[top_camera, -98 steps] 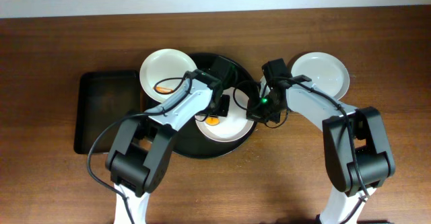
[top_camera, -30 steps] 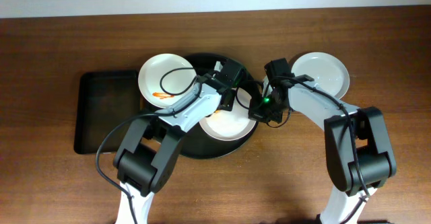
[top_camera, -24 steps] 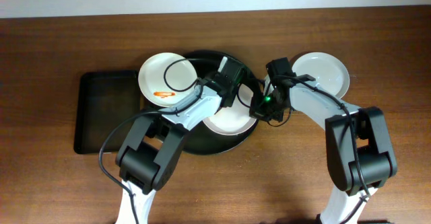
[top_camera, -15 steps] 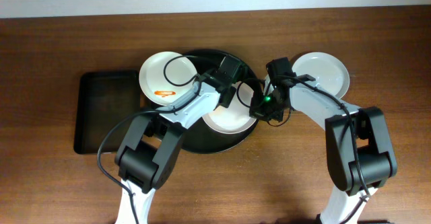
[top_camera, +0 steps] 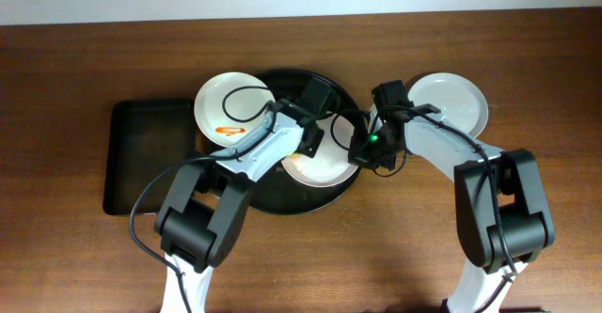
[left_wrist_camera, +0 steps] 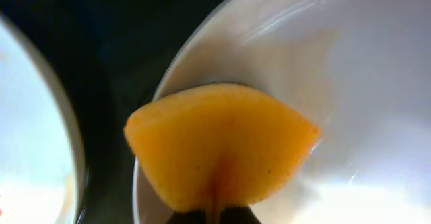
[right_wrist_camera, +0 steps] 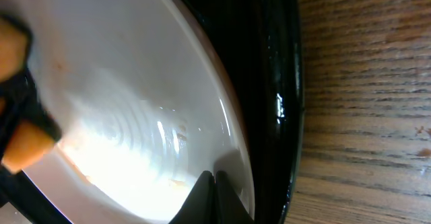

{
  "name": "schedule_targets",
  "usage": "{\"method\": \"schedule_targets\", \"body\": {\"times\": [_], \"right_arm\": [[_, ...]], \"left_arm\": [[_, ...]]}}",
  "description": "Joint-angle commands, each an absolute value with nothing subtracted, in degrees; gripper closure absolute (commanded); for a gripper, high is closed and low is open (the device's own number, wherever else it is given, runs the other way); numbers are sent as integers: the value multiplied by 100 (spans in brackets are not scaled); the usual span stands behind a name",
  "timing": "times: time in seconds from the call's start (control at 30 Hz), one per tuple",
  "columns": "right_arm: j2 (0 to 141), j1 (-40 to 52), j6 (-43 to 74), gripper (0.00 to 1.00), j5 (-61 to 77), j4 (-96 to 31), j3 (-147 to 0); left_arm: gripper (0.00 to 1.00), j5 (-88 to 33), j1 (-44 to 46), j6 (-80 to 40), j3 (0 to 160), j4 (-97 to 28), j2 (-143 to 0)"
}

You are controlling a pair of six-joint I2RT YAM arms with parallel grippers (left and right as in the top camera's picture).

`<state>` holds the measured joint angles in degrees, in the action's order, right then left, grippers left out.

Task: Clean dirty plates on tray and stack at the side
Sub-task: 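Scrub the held plate's inner surface with the sponge in the left gripper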

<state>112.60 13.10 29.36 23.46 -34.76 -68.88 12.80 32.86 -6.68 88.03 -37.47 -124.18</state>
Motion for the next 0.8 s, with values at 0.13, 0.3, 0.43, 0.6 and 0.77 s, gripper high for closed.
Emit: {"method": "schedule_targets", "body": {"times": [0.13, 0.3, 0.43, 0.6, 0.77], "right_arm": [[11399, 1234, 2897, 96, 1883, -3616, -6692], [11399, 1234, 2897, 96, 1883, -3618, -6692], [11399, 1234, 2897, 96, 1883, -3618, -6692], [11399, 1234, 2897, 96, 1883, -3618, -6692], [11399, 1234, 2899, 96, 1883, -3680, -6692]], "left_arm": [[100, 1070, 3258, -982, 8385, -1789, -13146], [100, 403, 3262, -991, 8385, -2180, -13146], [100, -519, 3258, -1389, 8392, -3780, -13146], [100, -1505, 3256, -1337, 8455, -4285, -13146], [100, -834, 3253, -1326, 8453, -2663, -13152]]}}
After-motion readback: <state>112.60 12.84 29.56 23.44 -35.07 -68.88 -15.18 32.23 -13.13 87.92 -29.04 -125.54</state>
